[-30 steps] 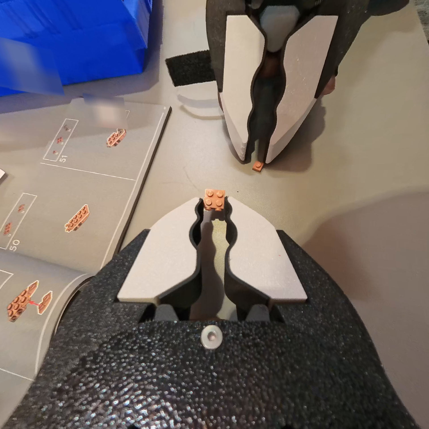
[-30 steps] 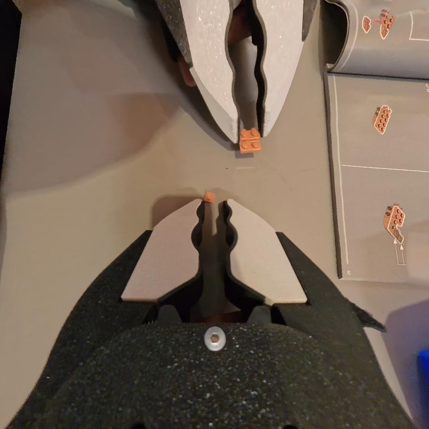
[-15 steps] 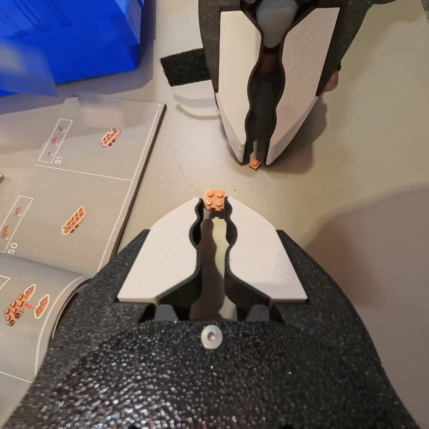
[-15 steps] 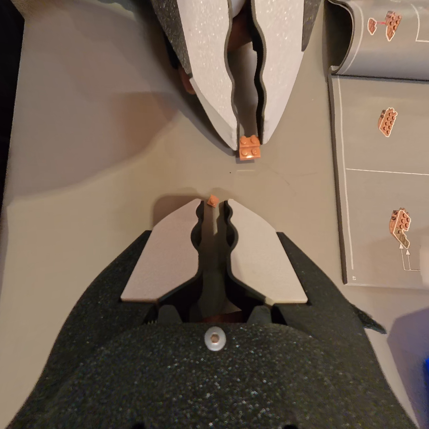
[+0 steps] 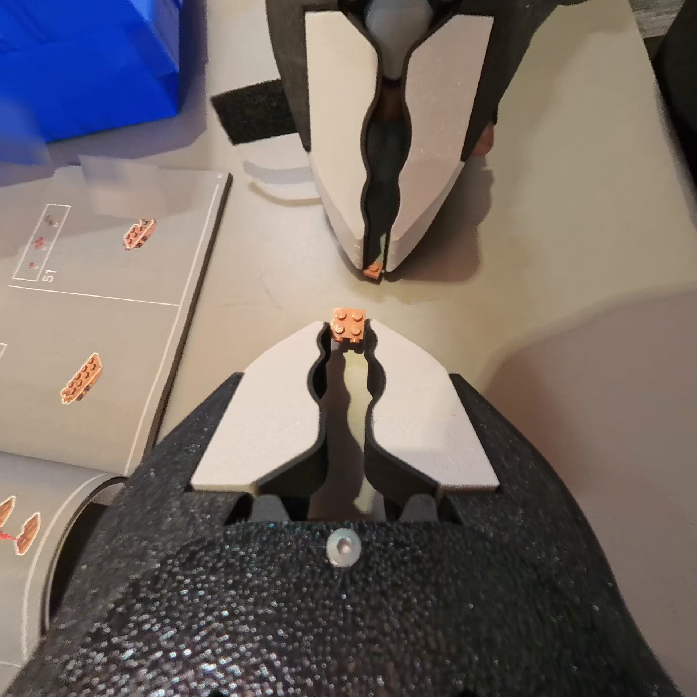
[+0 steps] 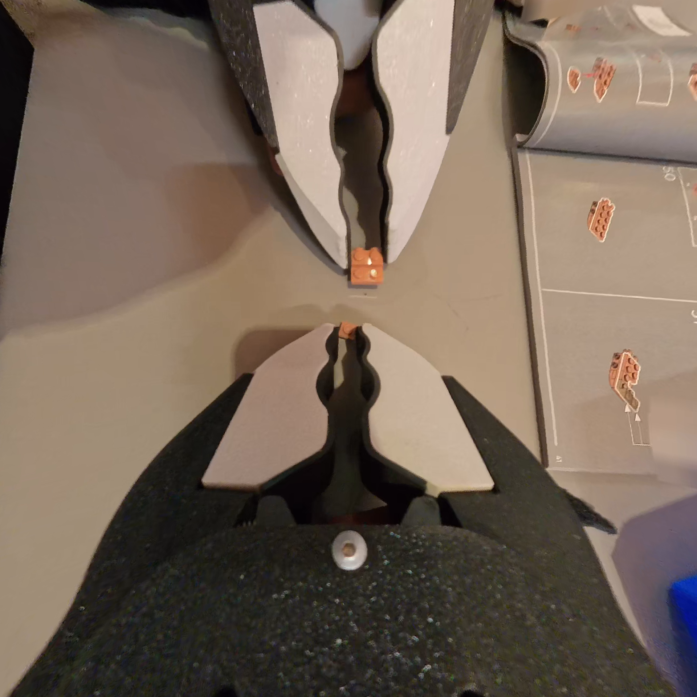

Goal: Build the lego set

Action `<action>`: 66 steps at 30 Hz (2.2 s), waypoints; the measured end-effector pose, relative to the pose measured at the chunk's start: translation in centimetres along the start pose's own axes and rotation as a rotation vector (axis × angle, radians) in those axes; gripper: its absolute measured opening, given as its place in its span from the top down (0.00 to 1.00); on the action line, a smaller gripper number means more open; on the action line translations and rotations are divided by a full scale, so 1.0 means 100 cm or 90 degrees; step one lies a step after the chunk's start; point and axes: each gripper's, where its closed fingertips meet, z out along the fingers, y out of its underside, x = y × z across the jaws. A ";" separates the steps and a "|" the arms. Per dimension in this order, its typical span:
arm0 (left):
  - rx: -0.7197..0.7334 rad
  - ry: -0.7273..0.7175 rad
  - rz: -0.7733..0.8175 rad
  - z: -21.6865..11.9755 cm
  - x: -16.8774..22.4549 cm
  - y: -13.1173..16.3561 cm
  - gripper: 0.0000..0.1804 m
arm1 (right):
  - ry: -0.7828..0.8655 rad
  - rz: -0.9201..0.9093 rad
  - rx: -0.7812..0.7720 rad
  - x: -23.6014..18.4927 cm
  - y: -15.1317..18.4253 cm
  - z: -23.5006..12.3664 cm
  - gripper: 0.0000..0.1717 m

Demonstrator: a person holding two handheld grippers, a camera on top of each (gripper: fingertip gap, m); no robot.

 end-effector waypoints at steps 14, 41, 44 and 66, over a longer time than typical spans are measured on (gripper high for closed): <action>-0.013 0.030 0.037 0.005 0.013 -0.001 0.91 | 0.007 -0.036 0.035 0.000 -0.015 0.002 0.95; -0.007 0.050 0.065 0.005 0.022 -0.003 0.91 | -0.012 -0.057 0.031 -0.008 -0.016 0.009 0.95; -0.008 0.050 0.066 0.005 0.022 -0.003 0.91 | -0.013 -0.058 0.029 -0.009 -0.016 0.009 0.95; 0.050 0.064 -0.032 -0.006 0.009 -0.012 0.91 | 0.043 -0.192 0.127 0.001 -0.025 -0.005 0.89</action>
